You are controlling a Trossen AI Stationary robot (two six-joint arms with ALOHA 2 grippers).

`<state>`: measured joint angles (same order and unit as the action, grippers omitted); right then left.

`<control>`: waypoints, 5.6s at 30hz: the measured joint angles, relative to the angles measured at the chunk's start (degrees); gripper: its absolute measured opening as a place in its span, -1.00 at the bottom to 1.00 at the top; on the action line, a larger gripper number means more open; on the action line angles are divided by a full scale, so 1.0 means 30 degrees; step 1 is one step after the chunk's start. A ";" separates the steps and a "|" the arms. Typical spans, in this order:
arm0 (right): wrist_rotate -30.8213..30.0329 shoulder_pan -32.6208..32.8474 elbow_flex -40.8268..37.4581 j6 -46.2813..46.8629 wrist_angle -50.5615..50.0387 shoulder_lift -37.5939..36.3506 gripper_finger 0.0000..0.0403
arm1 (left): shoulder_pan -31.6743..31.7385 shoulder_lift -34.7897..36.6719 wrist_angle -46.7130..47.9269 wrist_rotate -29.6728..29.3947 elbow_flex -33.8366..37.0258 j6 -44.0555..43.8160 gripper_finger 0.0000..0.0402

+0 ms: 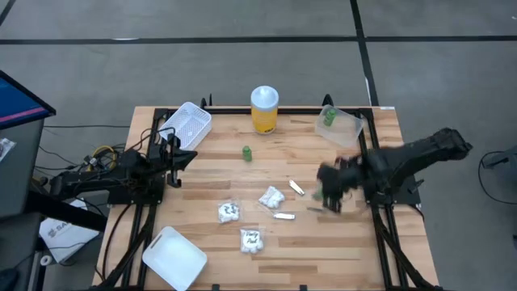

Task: Pick & Place Travel size toiletries
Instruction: Put the green shampoo into the transparent bin

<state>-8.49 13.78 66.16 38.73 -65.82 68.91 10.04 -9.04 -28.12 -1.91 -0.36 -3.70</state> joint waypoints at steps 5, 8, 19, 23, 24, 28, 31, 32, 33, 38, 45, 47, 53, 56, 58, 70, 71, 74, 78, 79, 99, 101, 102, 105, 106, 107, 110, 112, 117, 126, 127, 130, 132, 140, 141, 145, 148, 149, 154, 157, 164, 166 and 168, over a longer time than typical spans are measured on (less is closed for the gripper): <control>-0.0205 -0.5859 0.0011 -0.1829 -0.0753 -0.1221 -0.57 | 0.0000 0.0000 -0.0123 0.0000 0.0000 -0.0003 -1.00; -0.0142 -0.9209 0.0025 -0.3752 -0.0658 -0.1200 -0.57 | -0.0002 0.0000 -0.0132 0.0000 -0.0005 -0.0001 -1.00; 0.0364 -1.8086 0.2016 -0.8462 -0.1680 0.0917 -0.57 | -0.0004 0.0000 -0.0295 0.0000 0.0000 -0.0007 -1.00; -0.0169 -2.0452 0.1956 -0.8455 -0.1739 0.1765 -0.57 | -0.0007 0.0000 -0.0379 0.0000 -0.0003 0.0000 -1.00; -0.0363 -2.0907 0.1896 -0.8448 -0.1766 0.2018 -0.57 | -0.0006 0.0000 -0.0393 0.0000 0.0000 0.0000 -1.00; -0.0693 -2.2217 0.1495 -0.8462 -0.1117 0.3221 -0.57 | 0.0000 -0.0007 -0.0402 0.0000 -0.0003 0.0000 -1.00; -0.0707 -2.2838 0.1235 -0.8482 -0.0046 0.3884 -0.57 | 0.0000 -0.0007 -0.0406 -0.0052 -0.0003 0.0000 -1.00; -0.0698 -2.2985 0.1190 -0.8547 0.0209 0.4126 -0.57 | -0.0003 -0.0007 -0.0420 -0.0070 0.0000 0.0000 -1.00; -0.0701 -2.3113 0.1153 -0.8557 0.0496 0.4339 -0.57 | -0.0003 -0.0007 -0.0423 -0.0080 0.0000 -0.0004 -1.00; -0.0685 -2.3527 0.1026 -0.8668 0.1817 0.5321 -0.57 | 0.0000 -0.0007 -0.0443 -0.0102 0.0000 0.0000 -1.00; -0.0618 -2.4143 0.1015 -0.9617 0.2333 0.6676 -0.57 | 0.0000 -0.0007 -0.0525 -0.0168 0.0000 0.0000 -1.00; -0.0169 -2.4379 0.1015 -0.9860 0.2625 0.6948 -0.57 | 0.0000 -0.0007 -0.0533 -0.0168 -0.0004 0.0000 -1.00; 0.0026 -2.5134 0.1008 -1.0609 0.3244 0.7411 -0.57 | -0.0007 -0.0007 -0.0583 -0.0168 0.0000 -0.0007 -1.00; 0.0623 -2.5588 0.1008 -1.1209 0.3549 0.7415 -0.57 | -0.0004 -0.0007 -0.0591 -0.0168 -0.0001 0.0000 -1.00; 0.0965 -2.5701 0.1008 -1.1345 0.3727 0.7415 -0.57 | -0.0005 -0.0007 -0.0591 -0.0168 -0.0003 0.0000 -1.00; 0.1352 -2.5755 -0.0473 -1.1965 0.4832 0.7320 -0.57 | 0.0000 -0.0007 -0.0662 -0.0316 -0.0005 0.0000 -1.00; 0.1346 -2.5753 -0.0558 -1.1967 0.5018 0.7304 -0.57 | -0.0003 -0.0007 -0.0661 -0.0358 -0.0004 0.0000 -1.00; 0.1337 -2.5742 -0.0585 -1.1957 0.5358 0.7296 -0.57 | 0.0000 -0.0007 -0.0671 -0.0377 -0.0005 0.0080 -1.00; 0.1334 -2.5747 -0.0631 -1.1916 0.5668 0.7240 -0.56 | 0.0000 -0.0007 -0.0735 -0.0452 -0.0005 0.0087 -1.00; 0.1336 -2.5747 -0.0631 -1.1916 0.5681 0.7240 -0.55 | 0.0000 -0.0007 -0.0774 -0.0452 0.0000 0.0088 -1.00; 0.1339 -2.5747 -0.0687 -1.1675 0.5659 0.7291 -0.15 | 0.0000 -0.0007 -0.0970 -0.0519 -0.0005 0.0138 -1.00; 0.1339 -2.5747 -0.0682 -1.1683 0.5666 0.7291 -0.10 | -0.0002 -0.0007 -0.0970 -0.0518 -0.0007 0.0138 -1.00; 0.1339 -2.5747 -0.0682 -1.1683 0.5666 0.7291 -0.08 | -0.0004 -0.0007 -0.0965 -0.0517 0.0000 0.0138 -1.00; 0.1339 -2.5747 -0.0682 -1.1683 0.5666 0.7291 -0.02 | 0.0000 -0.0007 -0.0970 -0.0517 0.0000 0.0134 -1.00; 0.1339 -2.5747 -0.0682 -1.1683 0.5666 0.7291 0.00 | -0.0002 -0.0007 -0.0970 -0.0517 -0.0007 0.0136 -1.00; 0.1339 -2.5747 -0.0682 -1.1683 0.5666 0.7291 0.02 | 0.0000 -0.0007 -0.0970 -0.0511 -0.0005 0.0131 -1.00; 0.1339 -2.5747 -0.0675 -1.1683 0.5666 0.7291 0.05 | 0.0000 -0.0007 -0.0977 -0.0510 0.0000 0.0131 -1.00; 0.1339 -2.5747 -0.0675 -1.1683 0.5657 0.7284 0.06 | -0.0006 -0.0007 -0.0984 -0.0510 0.0000 0.0131 -1.00; 0.1335 -2.5747 -0.0379 -1.1698 0.5109 0.7277 0.05 | 0.0000 -0.0007 -0.0992 -0.0503 -0.0002 0.0131 -1.00; 0.1178 -2.5752 0.2706 -1.1437 0.3103 0.7269 0.03 | 0.0000 -0.0007 -0.0999 -0.0437 -0.0007 0.0131 -1.00; 0.1264 -2.5692 0.3294 -1.1398 0.2649 0.7269 0.03 | 0.0000 -0.0007 -0.0999 -0.0437 -0.0002 0.0131 -1.00; 0.2463 -2.5234 0.5467 -1.1385 0.1344 0.7269 0.03 | 0.0000 -0.0007 -0.0999 -0.0444 -0.0003 0.0131 -1.00; 0.3935 -2.4534 0.7014 -1.1395 0.0844 0.7266 0.02 | 0.0000 -0.0007 -0.1005 -0.0444 0.0000 0.0131 -1.00; 0.5936 -1.8465 1.0567 -1.2830 0.3375 0.7393 -0.06 | 0.0000 -0.0007 -0.1014 -0.0466 0.0000 0.0131 -1.00; 0.5568 -1.7560 1.0567 -1.2908 0.4302 0.7402 -0.06 | 0.0000 -0.0007 -0.1021 -0.0466 -0.0004 0.0131 -1.00; 0.4290 -1.4651 1.0523 -1.3111 0.7401 0.8103 0.01 | 0.0000 -0.0007 -0.1057 -0.0532 0.0000 0.0128 -1.00; 0.4306 -1.3507 1.0463 -1.3288 0.8411 0.9185 0.10 | -0.0004 -0.0007 -0.1072 -0.0527 -0.0002 0.0080 -1.00; 0.4295 -1.3112 1.0503 -1.3460 0.8959 0.9671 0.14 | -0.0003 -0.0007 -0.1072 -0.0525 -0.0003 0.0080 -1.00; 0.4319 -1.1753 1.0484 -1.3628 1.1406 1.2416 0.24 | -0.0003 -0.0004 -0.1090 -0.0517 0.0000 0.0080 -1.00; 0.4402 -1.1127 1.0479 -1.4061 1.2449 1.3723 0.23 | 0.0000 -0.0007 -0.1087 -0.0503 -0.0005 0.0080 -1.00; 0.4443 -1.0221 1.0458 -1.4904 1.2427 1.5770 0.18 | -0.0001 -0.0007 -0.1086 -0.0438 -0.0007 0.0079 -1.00; 0.4457 -1.0185 1.0465 -1.4917 1.2611 1.6096 0.18 | 0.0000 -0.0007 -0.1087 -0.0438 0.0000 0.0073 -1.00; 0.4457 -1.0200 1.0458 -1.4917 1.2471 1.6238 0.17 | -0.0002 -0.0007 -0.1089 -0.0444 -0.0005 0.0073 -1.00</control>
<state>4.89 -16.82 97.54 -6.02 -28.40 117.62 10.04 -9.06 -31.38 -3.25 -0.38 -3.49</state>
